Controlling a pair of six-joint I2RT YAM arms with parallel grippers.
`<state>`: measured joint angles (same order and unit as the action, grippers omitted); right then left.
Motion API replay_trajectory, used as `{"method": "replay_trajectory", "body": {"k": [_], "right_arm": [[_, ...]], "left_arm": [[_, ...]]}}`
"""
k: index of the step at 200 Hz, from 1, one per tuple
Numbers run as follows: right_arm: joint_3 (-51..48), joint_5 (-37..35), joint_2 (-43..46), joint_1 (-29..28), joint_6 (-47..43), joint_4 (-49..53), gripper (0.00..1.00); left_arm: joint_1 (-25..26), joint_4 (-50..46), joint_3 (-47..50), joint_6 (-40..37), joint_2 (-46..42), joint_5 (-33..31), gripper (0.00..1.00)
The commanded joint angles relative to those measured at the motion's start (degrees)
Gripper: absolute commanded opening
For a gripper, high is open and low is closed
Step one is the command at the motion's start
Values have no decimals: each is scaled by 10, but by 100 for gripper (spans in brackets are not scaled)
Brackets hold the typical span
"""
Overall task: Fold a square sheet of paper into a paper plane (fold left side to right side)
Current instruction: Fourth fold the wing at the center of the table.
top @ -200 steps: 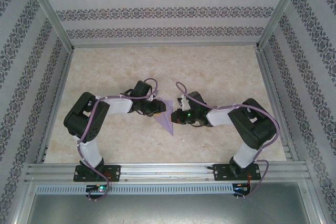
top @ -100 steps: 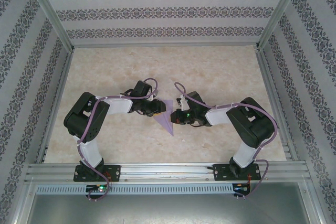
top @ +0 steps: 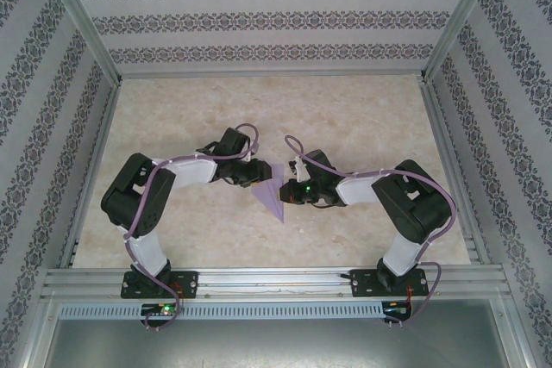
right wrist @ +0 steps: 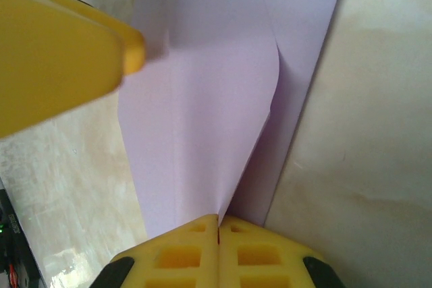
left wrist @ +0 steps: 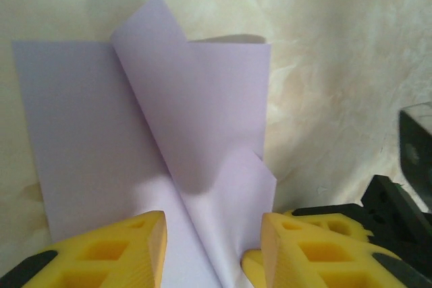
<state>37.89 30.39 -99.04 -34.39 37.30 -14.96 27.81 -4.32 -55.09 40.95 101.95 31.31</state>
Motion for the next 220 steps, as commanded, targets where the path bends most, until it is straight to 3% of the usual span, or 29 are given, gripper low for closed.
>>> {"method": "replay_trajectory", "body": {"k": [1,60,108,220], "right_arm": [[-6,-55,-25,-7,-20,59,0],[1,-53,-33,-8,-19,60,0],[2,-59,-33,-8,-21,70,0],[13,-56,-41,-8,-40,101,0]], "left_arm": [[8,-26,-8,-23,-36,-16,38],[17,42,-11,-8,3,82,11],[22,68,-20,-5,49,100,7],[15,44,5,-20,83,41,0]]}}
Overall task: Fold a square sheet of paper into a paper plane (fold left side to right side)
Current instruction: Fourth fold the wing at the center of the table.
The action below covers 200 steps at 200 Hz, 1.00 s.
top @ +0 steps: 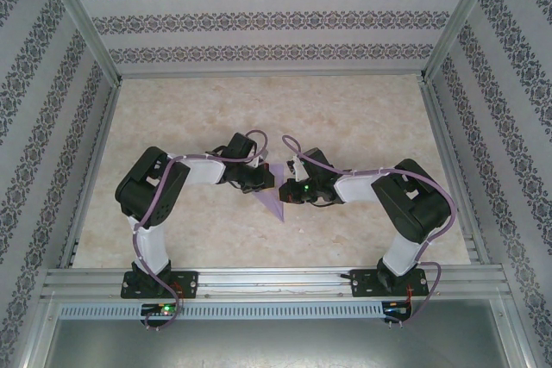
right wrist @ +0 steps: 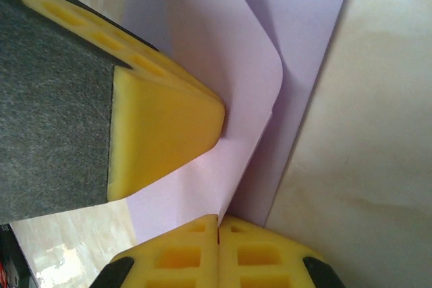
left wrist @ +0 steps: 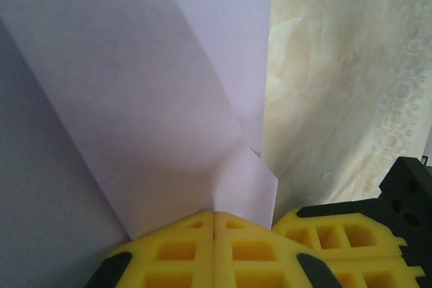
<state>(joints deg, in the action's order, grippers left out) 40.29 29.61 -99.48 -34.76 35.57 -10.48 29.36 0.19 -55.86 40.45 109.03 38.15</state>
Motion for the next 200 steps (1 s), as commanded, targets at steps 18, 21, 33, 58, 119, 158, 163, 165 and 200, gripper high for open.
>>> {"method": "replay_trajectory", "body": {"k": [18,21,33,58,119,158,163,165,200], "right_arm": [[-12,-47,-37,-4,-23,56,0],[-12,-46,-37,-4,-23,56,0],[-12,-43,-34,-3,-23,55,0],[-8,-31,-28,-2,-20,52,0],[11,9,-8,6,-7,39,8],[22,28,8,15,-2,32,16],[23,31,9,17,0,30,18],[24,33,10,17,0,28,18],[29,46,23,27,6,22,24]], "left_arm": [[0,-1,21,-15,12,-31,0],[-1,-2,23,-15,12,-32,0],[-1,-2,28,-15,12,-34,0],[-1,-2,35,-16,11,-35,0],[-1,-3,38,-16,13,-37,0],[-1,4,42,-11,14,-34,0],[-1,8,43,-9,15,-32,0],[-1,9,43,-8,15,-31,0],[-1,16,45,-2,17,-27,0]]}}
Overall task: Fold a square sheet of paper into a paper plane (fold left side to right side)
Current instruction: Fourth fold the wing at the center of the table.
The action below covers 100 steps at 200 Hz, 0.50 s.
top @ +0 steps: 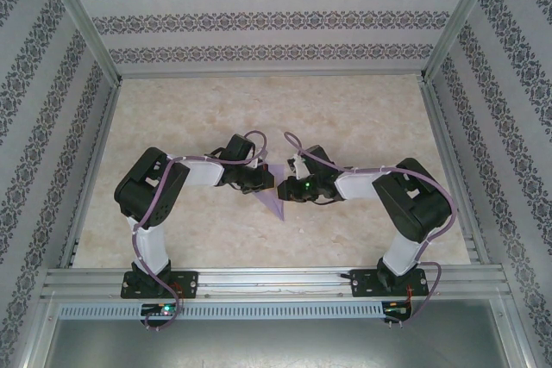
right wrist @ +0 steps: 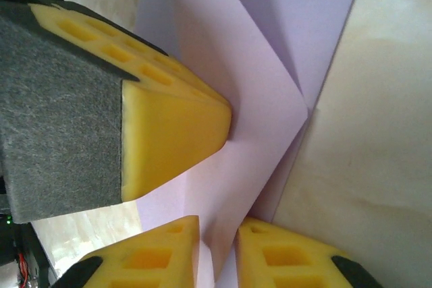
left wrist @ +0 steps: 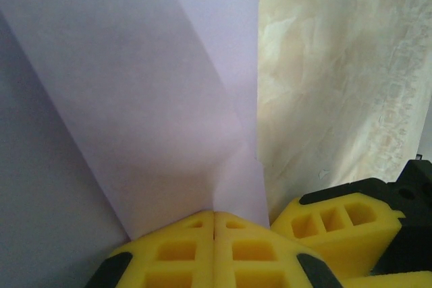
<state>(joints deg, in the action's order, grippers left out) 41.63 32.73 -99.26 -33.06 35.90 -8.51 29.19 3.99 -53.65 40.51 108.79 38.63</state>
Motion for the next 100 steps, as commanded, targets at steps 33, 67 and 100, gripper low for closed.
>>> {"method": "replay_trajectory", "body": {"k": [33,67,100], "right_arm": [[4,19,53,22,8,5,30],[-16,15,107,28,8,34,32],[-49,34,149,19,25,42,18]], "left_arm": [[0,-24,23,-3,20,-32,0],[0,-25,22,-3,20,-35,0],[0,-28,21,-3,19,-37,0]]}}
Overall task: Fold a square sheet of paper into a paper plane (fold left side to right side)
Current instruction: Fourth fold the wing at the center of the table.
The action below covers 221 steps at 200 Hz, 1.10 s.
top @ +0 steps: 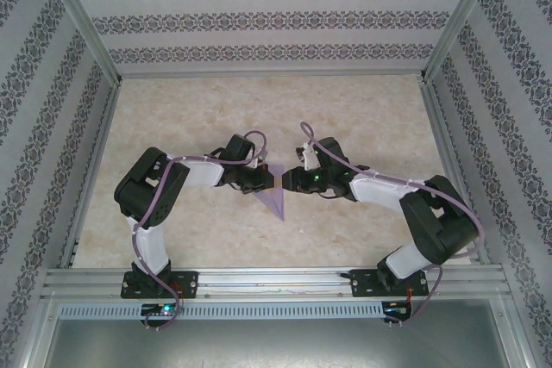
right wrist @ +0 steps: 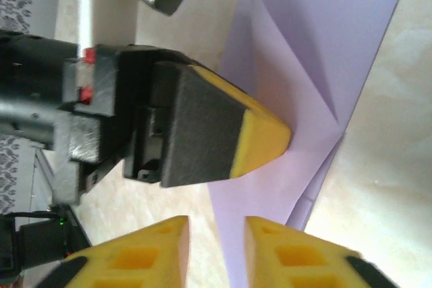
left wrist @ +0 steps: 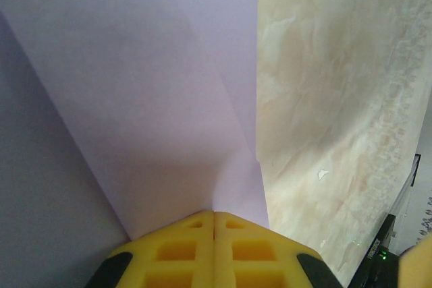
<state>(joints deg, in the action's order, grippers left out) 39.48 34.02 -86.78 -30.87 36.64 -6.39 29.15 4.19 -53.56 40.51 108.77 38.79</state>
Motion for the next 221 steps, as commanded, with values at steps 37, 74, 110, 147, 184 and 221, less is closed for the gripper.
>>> {"method": "replay_trajectory", "body": {"k": [37,74,110,147,184,221], "right_arm": [[-49,53,21,-49,56,-5,2],[-51,46,-5,-80,73,-24,0],[-47,43,-32,-86,75,-34,0],[-45,42,-49,-88,73,-36,0],[-49,39,-61,-88,73,-35,0],[-54,35,-67,-88,71,-31,0]], "left_arm": [[0,-42,15,-10,15,-45,0],[0,-43,14,-10,15,-46,0],[0,-47,13,-11,15,-47,0],[0,-50,11,-12,16,-48,0],[-1,-55,9,-15,17,-48,0],[-1,-57,9,-16,19,-49,0]]}}
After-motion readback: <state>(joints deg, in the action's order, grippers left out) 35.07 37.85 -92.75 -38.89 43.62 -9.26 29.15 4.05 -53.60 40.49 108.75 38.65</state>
